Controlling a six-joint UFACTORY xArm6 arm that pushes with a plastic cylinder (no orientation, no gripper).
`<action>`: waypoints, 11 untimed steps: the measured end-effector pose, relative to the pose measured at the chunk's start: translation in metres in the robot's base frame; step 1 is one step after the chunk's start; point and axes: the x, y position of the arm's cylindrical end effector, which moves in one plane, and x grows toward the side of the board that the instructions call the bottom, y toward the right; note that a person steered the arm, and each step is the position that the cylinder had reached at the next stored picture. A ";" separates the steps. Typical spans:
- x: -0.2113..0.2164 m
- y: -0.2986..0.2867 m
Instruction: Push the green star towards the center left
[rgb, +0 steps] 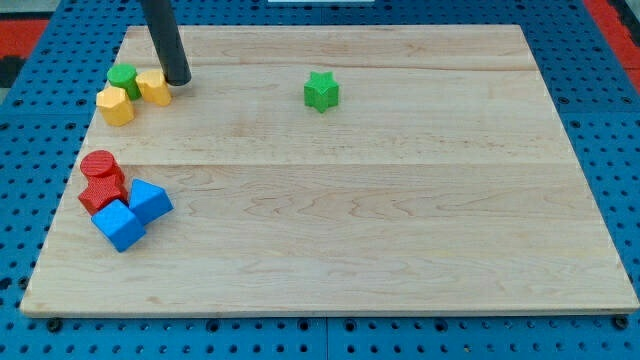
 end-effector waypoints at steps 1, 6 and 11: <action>0.001 0.005; 0.026 0.237; 0.037 0.198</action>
